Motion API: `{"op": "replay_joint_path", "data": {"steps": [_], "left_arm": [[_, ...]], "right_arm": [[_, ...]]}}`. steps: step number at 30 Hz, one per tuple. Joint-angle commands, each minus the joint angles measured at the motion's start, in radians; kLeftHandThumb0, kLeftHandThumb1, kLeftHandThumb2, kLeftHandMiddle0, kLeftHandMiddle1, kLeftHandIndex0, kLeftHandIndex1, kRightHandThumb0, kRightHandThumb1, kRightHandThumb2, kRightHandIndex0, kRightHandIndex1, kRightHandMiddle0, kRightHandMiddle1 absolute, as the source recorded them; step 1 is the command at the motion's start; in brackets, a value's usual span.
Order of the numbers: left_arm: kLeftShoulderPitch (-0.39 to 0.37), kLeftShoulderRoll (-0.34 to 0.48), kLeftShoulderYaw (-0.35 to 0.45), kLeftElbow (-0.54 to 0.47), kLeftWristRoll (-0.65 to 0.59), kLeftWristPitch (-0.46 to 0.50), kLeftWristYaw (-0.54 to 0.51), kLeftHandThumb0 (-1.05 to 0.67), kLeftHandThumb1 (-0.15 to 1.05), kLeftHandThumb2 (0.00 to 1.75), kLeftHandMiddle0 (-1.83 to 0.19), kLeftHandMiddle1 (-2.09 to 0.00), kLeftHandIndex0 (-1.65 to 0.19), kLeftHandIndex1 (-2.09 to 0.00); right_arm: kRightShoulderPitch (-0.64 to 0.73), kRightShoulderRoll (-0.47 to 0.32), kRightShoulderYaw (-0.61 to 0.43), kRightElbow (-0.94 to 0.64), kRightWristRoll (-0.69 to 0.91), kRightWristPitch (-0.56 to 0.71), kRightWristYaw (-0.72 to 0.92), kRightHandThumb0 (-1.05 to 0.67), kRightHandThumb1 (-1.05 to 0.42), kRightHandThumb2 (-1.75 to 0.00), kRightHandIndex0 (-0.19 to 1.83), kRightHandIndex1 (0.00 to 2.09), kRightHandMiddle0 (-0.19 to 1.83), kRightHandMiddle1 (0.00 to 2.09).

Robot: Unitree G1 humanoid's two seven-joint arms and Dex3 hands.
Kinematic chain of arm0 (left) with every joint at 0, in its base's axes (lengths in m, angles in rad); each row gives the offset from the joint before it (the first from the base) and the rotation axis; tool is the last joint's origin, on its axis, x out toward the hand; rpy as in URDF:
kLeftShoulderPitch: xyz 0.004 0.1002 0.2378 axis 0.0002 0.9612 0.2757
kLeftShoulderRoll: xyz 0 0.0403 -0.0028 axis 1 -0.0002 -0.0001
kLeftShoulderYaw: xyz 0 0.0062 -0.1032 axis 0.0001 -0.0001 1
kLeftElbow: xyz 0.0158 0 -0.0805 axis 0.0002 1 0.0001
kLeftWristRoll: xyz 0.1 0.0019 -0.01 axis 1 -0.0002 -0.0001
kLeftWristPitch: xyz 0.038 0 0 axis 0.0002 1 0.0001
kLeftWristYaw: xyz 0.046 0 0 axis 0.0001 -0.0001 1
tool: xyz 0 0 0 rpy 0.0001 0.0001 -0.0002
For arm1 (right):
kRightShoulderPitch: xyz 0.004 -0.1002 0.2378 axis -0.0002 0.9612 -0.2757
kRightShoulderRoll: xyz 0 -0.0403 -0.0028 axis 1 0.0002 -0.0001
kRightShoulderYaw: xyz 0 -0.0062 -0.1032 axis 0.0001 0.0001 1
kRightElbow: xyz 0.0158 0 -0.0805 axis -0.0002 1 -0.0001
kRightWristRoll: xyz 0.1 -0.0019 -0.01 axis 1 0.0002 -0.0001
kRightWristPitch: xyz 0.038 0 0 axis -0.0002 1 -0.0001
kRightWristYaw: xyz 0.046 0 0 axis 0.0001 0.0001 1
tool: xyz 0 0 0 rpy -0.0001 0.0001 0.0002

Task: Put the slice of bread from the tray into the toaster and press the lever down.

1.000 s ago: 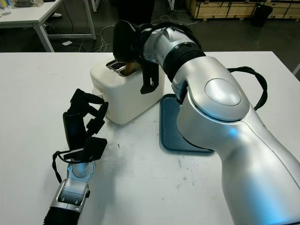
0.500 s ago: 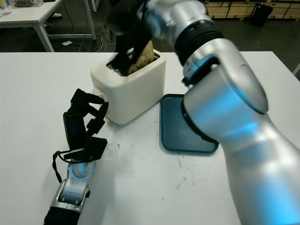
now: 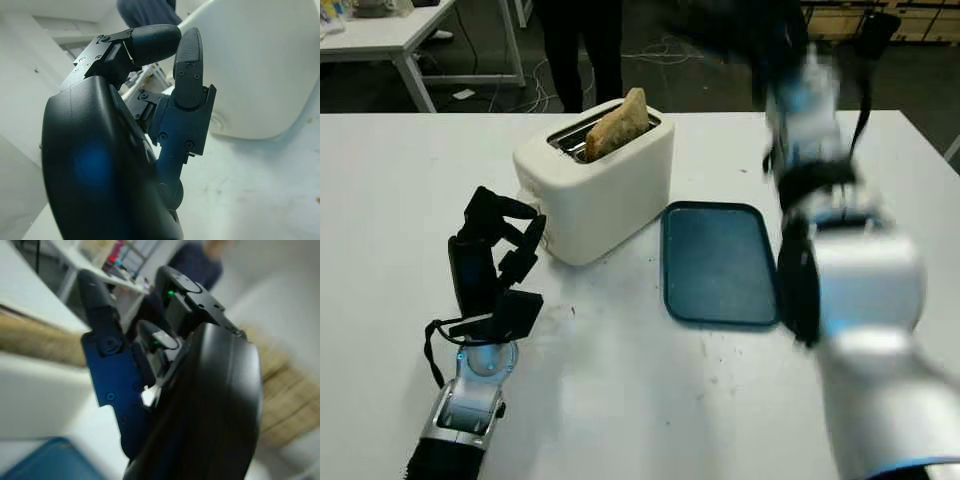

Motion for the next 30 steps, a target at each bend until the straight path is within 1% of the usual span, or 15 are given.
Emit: {"op": "replay_joint_path", "data": {"steps": [1, 3, 4, 6, 7, 9, 10, 11, 13, 15, 17, 18, 20, 25, 30], "left_arm": [[-0.025, 0.019, 0.007, 0.004, -0.005, -0.021, -0.01, -0.37, 0.92, 0.23, -0.76, -1.75, -0.5, -1.57], [-0.035, 0.034, 0.011, 0.008, -0.006, -0.026, -0.018, -0.37, 0.92, 0.23, -0.77, -1.75, -0.5, -1.56], [-0.041, 0.042, 0.013, 0.013, -0.006, -0.032, -0.02, -0.37, 0.92, 0.23, -0.77, -1.75, -0.5, -1.55], [-0.058, 0.062, 0.019, 0.029, -0.009, -0.042, -0.025, -0.36, 0.92, 0.22, -0.79, -1.75, -0.52, -1.54], [-0.067, 0.072, 0.022, 0.039, -0.012, -0.047, -0.029, -0.36, 0.92, 0.21, -0.79, -1.75, -0.52, -1.53], [-0.084, 0.092, 0.028, 0.053, -0.007, -0.045, -0.034, -0.37, 0.92, 0.21, -0.81, -1.75, -0.53, -1.52], [-0.092, 0.101, 0.03, 0.056, -0.005, -0.038, -0.042, -0.37, 0.92, 0.21, -0.81, -1.75, -0.53, -1.51], [-0.098, 0.112, 0.031, 0.058, -0.002, -0.035, -0.048, -0.36, 0.92, 0.21, -0.8, -1.75, -0.53, -1.51], [-0.107, 0.126, 0.032, 0.063, -0.004, -0.036, -0.058, -0.36, 0.92, 0.21, -0.78, -1.75, -0.53, -1.49], [-0.115, 0.138, 0.029, 0.063, -0.006, -0.045, -0.065, -0.37, 0.92, 0.2, -0.77, -1.75, -0.54, -1.49], [-0.12, 0.144, 0.024, 0.057, -0.004, -0.061, -0.068, -0.36, 0.92, 0.19, -0.75, -1.75, -0.55, -1.49], [-0.122, 0.147, 0.022, 0.054, -0.002, -0.066, -0.07, -0.36, 0.92, 0.18, -0.75, -1.75, -0.56, -1.49], [-0.123, 0.149, 0.019, 0.046, 0.008, -0.066, -0.07, -0.38, 0.92, 0.18, -0.75, -1.75, -0.57, -1.49], [-0.121, 0.153, 0.016, 0.031, 0.011, -0.054, -0.088, -0.38, 0.92, 0.17, -0.76, -1.75, -0.57, -1.49], [-0.131, 0.16, 0.022, 0.034, 0.014, -0.047, -0.113, -0.41, 0.92, 0.24, -0.76, -1.75, -0.57, -1.49]], "right_arm": [[0.161, 0.071, -0.036, -0.166, 0.083, 0.107, -0.022, -0.47, -0.92, -0.34, 0.8, 0.92, 0.96, 0.15], [0.33, 0.126, -0.014, -0.376, 0.101, 0.168, -0.052, -0.47, -0.92, -0.37, 0.76, 1.0, 0.96, 0.14], [0.403, 0.147, 0.004, -0.463, 0.085, 0.163, -0.07, -0.47, -0.92, -0.38, 0.74, 1.02, 0.97, 0.14], [0.536, 0.17, 0.061, -0.574, -0.03, 0.023, -0.133, -0.46, -0.92, -0.39, 0.78, 1.06, 1.02, 0.17], [0.597, 0.16, 0.099, -0.603, -0.111, -0.084, -0.16, -0.46, -0.92, -0.41, 0.79, 1.09, 1.03, 0.2], [0.7, 0.123, 0.171, -0.649, -0.289, -0.269, -0.239, -0.48, -0.92, -0.51, 0.72, 1.19, 0.82, 0.63], [0.745, 0.107, 0.197, -0.667, -0.376, -0.355, -0.29, -0.46, -0.92, -0.54, 0.7, 1.24, 0.73, 0.78], [0.78, 0.094, 0.217, -0.687, -0.453, -0.42, -0.339, -0.45, -0.92, -0.53, 0.7, 1.27, 0.68, 0.87], [0.823, 0.08, 0.242, -0.721, -0.575, -0.501, -0.433, -0.44, -0.92, -0.51, 0.7, 1.32, 0.66, 0.93], [0.853, 0.082, 0.262, -0.772, -0.695, -0.542, -0.545, -0.43, -0.92, -0.45, 0.66, 1.57, 0.65, 1.03], [0.868, 0.106, 0.28, -0.801, -0.787, -0.578, -0.673, -0.43, -0.92, -0.45, 0.67, 1.69, 0.63, 1.17], [0.871, 0.116, 0.289, -0.817, -0.833, -0.585, -0.737, -0.44, -0.92, -0.46, 0.71, 1.72, 0.55, 1.39], [0.872, 0.117, 0.307, -0.846, -0.911, -0.578, -0.834, -0.44, -0.92, -0.47, 0.78, 1.74, 0.44, 1.65], [0.808, 0.061, 0.329, -0.83, -1.037, -0.547, -1.029, -0.46, -0.92, -0.46, 0.88, 1.75, 0.49, 1.74], [0.743, 0.009, 0.358, -0.761, -1.037, -0.511, -1.075, -0.45, -0.92, -0.48, 0.87, 1.75, 0.5, 1.75]]}}
